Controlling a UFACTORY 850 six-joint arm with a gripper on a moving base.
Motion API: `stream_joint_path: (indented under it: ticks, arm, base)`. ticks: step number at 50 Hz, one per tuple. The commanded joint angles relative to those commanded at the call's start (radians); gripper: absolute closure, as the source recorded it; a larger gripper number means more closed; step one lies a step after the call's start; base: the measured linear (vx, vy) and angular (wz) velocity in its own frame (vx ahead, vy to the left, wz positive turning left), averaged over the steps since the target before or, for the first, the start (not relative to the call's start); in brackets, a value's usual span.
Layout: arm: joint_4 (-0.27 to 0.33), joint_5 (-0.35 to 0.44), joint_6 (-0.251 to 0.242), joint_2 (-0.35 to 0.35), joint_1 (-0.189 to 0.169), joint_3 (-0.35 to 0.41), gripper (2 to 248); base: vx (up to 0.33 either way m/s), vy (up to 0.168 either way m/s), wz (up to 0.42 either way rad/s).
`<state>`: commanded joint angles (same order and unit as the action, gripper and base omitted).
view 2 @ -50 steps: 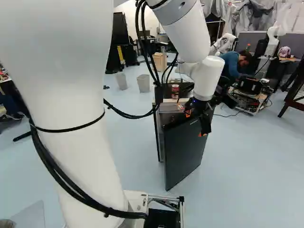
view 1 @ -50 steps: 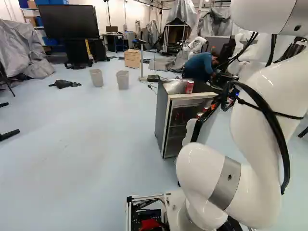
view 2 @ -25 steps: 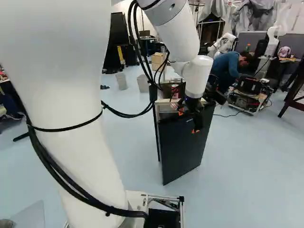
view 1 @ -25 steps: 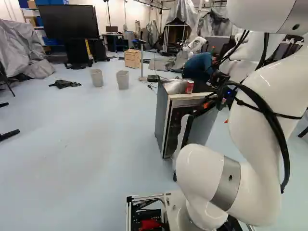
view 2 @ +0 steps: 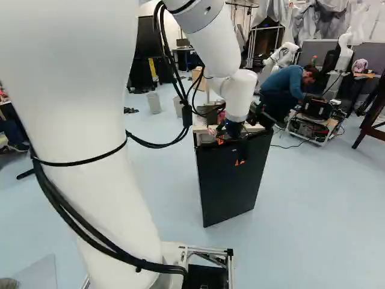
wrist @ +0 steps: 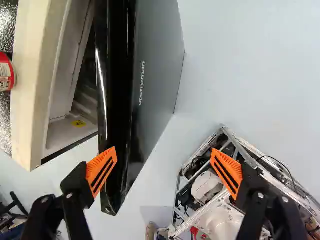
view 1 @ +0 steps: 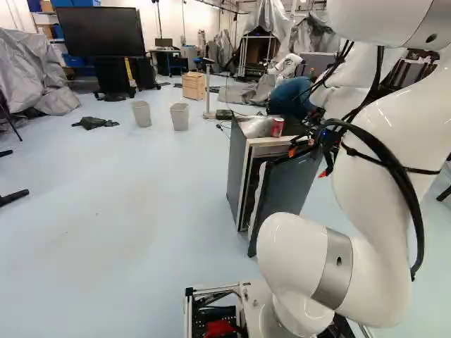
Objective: Grab a drink from the fridge
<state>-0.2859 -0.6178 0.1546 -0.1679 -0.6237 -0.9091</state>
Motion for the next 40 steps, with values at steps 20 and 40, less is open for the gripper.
stream_joint_path:
  ticks: [20, 40]
  arm:
    - [0.019, 0.023, 0.000, 0.072, -0.028, 0.083, 3]
    - [0.191, 0.166, 0.000, 0.151, -0.060, 0.185, 3]
  base:
    - [0.000, 0.000, 0.000]
    - [0.000, 0.000, 0.000]
